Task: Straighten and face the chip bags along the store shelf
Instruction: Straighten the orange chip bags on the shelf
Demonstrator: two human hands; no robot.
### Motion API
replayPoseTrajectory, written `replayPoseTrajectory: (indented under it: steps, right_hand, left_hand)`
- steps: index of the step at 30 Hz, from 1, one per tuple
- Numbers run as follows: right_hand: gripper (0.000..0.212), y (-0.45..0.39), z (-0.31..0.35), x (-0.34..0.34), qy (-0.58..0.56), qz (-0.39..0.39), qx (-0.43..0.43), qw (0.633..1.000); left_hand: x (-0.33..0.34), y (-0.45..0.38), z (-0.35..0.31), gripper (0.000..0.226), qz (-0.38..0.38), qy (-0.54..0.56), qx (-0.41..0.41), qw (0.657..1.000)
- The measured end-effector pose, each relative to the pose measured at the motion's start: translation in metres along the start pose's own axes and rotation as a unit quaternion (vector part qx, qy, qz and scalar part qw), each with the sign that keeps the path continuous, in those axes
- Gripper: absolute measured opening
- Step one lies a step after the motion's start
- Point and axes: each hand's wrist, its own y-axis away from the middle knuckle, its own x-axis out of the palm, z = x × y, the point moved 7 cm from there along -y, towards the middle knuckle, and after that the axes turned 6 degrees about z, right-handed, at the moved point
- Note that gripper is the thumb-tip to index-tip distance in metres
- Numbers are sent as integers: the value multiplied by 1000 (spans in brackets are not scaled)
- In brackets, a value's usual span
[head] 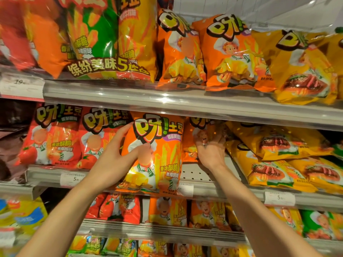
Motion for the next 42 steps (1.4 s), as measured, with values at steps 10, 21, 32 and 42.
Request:
replayPoseTrajectory:
  steps: [10, 21, 32, 42]
  right_hand:
    - [98, 9, -11, -24, -143, -1, -9, 990]
    - [89, 62, 14, -25, -288, 128, -38, 948]
    - [61, 45, 7, -50, -25, -100, -116, 988]
    - [88, 63, 16, -20, 89, -82, -159, 980]
  left_hand:
    - [7, -1, -4, 75, -4, 2, 24, 1000]
    - [89, -19, -26, 71, -10, -39, 38, 998]
    - [70, -32, 12, 66, -92, -325, 50, 940]
    - [81, -36, 27, 67, -82, -358, 76, 927]
